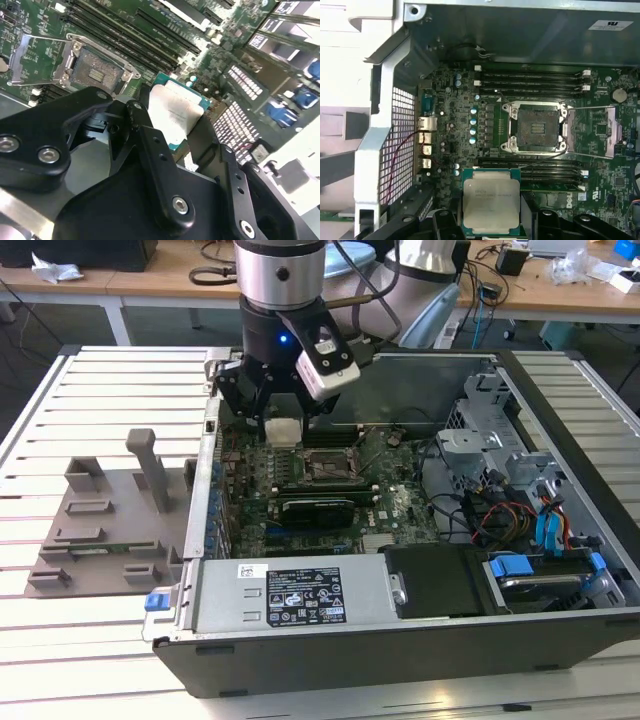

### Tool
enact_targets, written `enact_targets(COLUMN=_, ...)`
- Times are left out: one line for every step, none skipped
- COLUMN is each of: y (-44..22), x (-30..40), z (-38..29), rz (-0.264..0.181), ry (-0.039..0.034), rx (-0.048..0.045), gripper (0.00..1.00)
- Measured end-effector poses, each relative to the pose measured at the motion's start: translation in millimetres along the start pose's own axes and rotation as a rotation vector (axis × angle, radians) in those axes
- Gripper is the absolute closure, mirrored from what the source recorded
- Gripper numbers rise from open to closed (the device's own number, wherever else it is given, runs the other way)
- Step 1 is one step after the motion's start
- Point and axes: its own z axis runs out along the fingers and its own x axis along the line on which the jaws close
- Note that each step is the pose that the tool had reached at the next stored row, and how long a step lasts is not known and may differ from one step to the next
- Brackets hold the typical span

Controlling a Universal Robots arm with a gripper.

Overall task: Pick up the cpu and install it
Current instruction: 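Pick up the cpu and move it towards the insertion slot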

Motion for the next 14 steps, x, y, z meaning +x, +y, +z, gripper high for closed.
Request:
enact_targets(y=1.5, x=-1.9, z=0.9, rz=0.000, ry=0.0000, rx=0.0001, gripper=0.45)
enact_targets(y=3.1, x=-4.0, z=1.9, rz=0.000, ry=0.0000, rx=0.0003, gripper=0.45)
enact_targets(y=5.3, x=-7.3, z=3.2, rz=0.000, ry=0.0000, rx=0.0010, gripper=0.45)
enact_targets(y=6.6, x=-9.2, z=4.0, rz=0.000, ry=0.0001, rx=0.0017, gripper=0.45)
enact_targets(y=8.2, x=-11.5, z=4.9, rz=0.000, ry=0.0001, rx=0.0031, gripper=0.45)
enact_targets(y=11.9, x=-15.5, z=6.6, rz=0.000, ry=0.0002, rx=0.0076, gripper=0.45)
enact_targets(y=13.4, x=-17.0, z=7.2, rz=0.000, ry=0.0004, rx=0.0099, gripper=0.45)
enact_targets(y=15.5, x=-18.8, z=7.9, rz=0.000, ry=0.0005, rx=0.0133, gripper=0.45)
enact_targets(y=18.6, x=-21.9, z=9.1, rz=0.000, ry=0.0007, rx=0.0181, gripper=0.45)
enact_targets(y=21.0, x=-24.1, z=10.1, rz=0.000, ry=0.0007, rx=0.0216, gripper=0.45)
enact_targets(y=22.8, x=-26.1, z=10.8, rz=0.000, ry=0.0010, rx=0.0246, gripper=0.45)
enact_targets(y=25.3, x=-28.7, z=12.0, rz=0.000, ry=0.0011, rx=0.0278, gripper=0.45)
enact_targets(y=27.1, x=-30.6, z=13.1, rz=0.000, ry=0.0012, rx=0.0299, gripper=0.45)
enact_targets(y=29.5, x=-33.2, z=15.0, rz=0.000, ry=0.0012, rx=0.0313, gripper=0.45)
